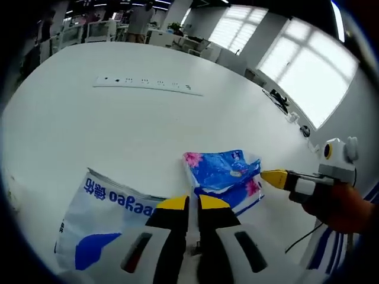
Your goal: Arrange the tabletop items into an orderly group along one side of the table until the central work area is clear of visible clutter.
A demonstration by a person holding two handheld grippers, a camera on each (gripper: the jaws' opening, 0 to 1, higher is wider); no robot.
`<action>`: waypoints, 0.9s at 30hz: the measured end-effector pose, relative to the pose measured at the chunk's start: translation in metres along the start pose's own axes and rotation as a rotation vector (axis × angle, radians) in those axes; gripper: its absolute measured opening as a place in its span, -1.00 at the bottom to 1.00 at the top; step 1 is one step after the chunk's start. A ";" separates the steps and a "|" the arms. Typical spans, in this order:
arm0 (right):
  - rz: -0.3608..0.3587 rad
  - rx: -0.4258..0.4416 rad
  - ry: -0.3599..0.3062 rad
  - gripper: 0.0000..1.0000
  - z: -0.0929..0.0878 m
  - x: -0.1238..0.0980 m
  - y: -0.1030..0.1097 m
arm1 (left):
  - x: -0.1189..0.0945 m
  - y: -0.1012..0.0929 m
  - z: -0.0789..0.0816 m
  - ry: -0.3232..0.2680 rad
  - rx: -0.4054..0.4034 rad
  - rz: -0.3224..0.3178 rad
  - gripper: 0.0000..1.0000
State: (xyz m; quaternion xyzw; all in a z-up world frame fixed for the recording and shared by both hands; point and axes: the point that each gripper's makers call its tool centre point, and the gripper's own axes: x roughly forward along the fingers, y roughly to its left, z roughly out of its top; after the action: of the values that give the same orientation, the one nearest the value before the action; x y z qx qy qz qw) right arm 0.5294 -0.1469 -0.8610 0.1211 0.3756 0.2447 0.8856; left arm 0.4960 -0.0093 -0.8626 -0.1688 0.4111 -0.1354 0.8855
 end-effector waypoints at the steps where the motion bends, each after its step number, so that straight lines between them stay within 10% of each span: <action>1: -0.004 0.000 0.003 -1.00 -0.001 -0.001 0.000 | -0.003 -0.001 -0.001 0.005 0.003 -0.001 -0.85; 27: -0.021 -0.069 -0.022 -0.79 0.002 -0.029 0.006 | -0.075 0.006 -0.012 -0.095 -0.019 0.037 -0.77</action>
State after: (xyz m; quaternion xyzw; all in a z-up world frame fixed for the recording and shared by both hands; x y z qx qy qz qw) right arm 0.5112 -0.1567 -0.8397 0.0891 0.3585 0.2472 0.8958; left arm 0.4400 0.0226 -0.8214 -0.1758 0.3729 -0.1069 0.9048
